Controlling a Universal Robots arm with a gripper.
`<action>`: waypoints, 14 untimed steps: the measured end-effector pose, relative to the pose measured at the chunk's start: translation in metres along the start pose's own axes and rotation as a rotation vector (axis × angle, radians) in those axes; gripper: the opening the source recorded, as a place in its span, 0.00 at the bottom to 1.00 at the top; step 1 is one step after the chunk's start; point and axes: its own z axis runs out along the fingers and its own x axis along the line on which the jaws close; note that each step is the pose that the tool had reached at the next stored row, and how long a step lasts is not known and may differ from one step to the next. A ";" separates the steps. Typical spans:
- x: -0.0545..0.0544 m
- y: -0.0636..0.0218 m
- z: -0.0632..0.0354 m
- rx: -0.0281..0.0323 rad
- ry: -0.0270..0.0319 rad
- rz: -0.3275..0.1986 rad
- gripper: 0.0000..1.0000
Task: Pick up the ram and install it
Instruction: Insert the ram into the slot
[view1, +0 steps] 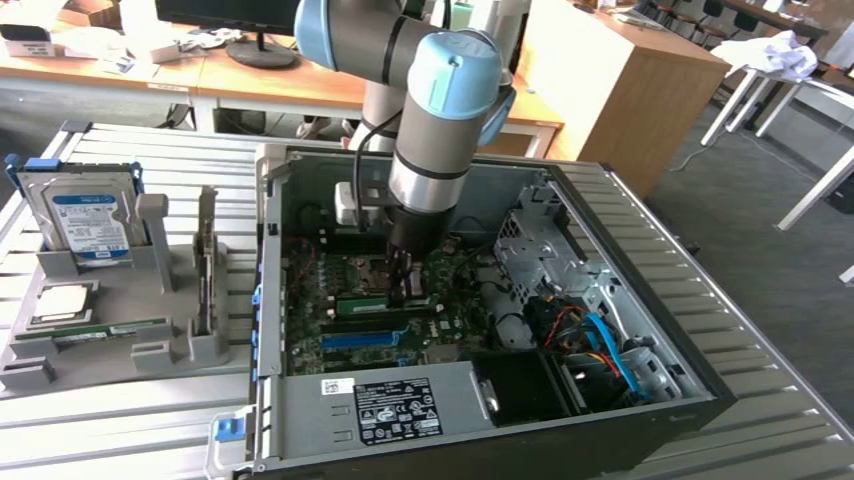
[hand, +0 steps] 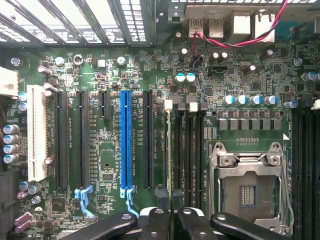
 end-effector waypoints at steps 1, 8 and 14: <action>0.000 0.0000 0.0000 0.0000 0.0000 0.000 0.13; 0.000 0.0000 0.0023 0.0000 0.0000 0.000 0.13; 0.000 0.0000 0.0024 -0.0002 -0.0001 0.000 0.14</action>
